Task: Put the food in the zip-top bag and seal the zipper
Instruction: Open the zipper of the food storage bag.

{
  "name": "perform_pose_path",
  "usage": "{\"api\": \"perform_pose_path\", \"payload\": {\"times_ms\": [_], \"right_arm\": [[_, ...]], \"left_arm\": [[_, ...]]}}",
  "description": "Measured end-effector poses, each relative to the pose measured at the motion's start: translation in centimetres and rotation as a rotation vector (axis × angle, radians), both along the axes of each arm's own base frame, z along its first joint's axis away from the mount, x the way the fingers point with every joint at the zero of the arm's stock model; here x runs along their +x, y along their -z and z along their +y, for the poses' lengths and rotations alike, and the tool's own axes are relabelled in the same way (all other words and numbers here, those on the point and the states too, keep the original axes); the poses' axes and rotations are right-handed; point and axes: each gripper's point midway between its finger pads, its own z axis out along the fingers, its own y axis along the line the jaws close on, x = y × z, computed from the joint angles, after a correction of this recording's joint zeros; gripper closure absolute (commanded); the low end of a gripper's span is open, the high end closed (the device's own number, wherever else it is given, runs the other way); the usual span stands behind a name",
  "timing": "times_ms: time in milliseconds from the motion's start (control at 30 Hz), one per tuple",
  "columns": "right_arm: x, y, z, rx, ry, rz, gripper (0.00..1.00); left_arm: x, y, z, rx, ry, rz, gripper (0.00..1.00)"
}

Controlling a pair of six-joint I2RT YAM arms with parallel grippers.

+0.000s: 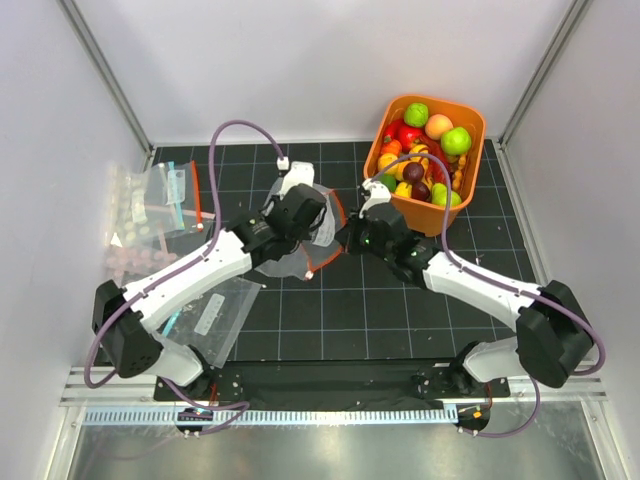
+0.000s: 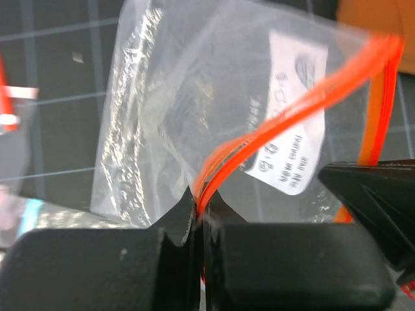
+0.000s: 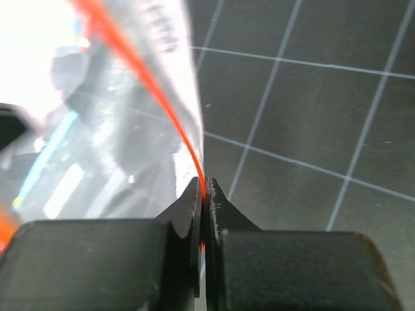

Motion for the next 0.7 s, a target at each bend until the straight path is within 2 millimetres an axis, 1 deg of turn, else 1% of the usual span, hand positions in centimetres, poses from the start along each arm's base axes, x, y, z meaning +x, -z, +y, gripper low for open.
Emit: {"api": "perform_pose_path", "payload": {"times_ms": [67,100,167,233,267,333,433,633,700], "right_arm": [[0.6,0.4,-0.4,-0.028,0.025,0.004,0.93],[0.9,0.6,-0.8,-0.040,0.040,0.004,0.89],[1.5,0.8,-1.7,-0.057,0.070,0.003,0.87],[2.2,0.9,-2.7,-0.065,0.104,0.002,0.81],[2.5,1.0,-3.3,-0.071,0.122,0.005,0.76],[2.9,1.3,-4.3,-0.089,0.151,0.011,0.63],[2.9,1.3,-5.0,-0.106,0.165,0.013,0.56],[2.4,-0.9,-5.3,-0.077,0.151,-0.035,0.53],[2.2,-1.4,-5.2,-0.065,0.145,-0.045,0.49]], "left_arm": [[0.2,-1.3,0.8,0.025,-0.030,-0.024,1.00],[0.3,-1.8,1.2,0.037,-0.043,-0.032,1.00],[0.5,-2.6,1.8,0.073,-0.064,-0.038,1.00],[1.0,-3.0,2.1,0.108,-0.086,-0.035,1.00],[1.3,-2.9,2.0,0.122,-0.092,-0.031,1.00],[1.8,-2.1,1.7,0.156,-0.098,-0.014,1.00],[2.0,0.0,1.3,0.195,-0.083,0.033,1.00],[0.9,2.9,1.1,0.174,-0.030,0.079,1.00],[0.4,3.7,1.0,0.164,-0.005,0.094,1.00]]}}
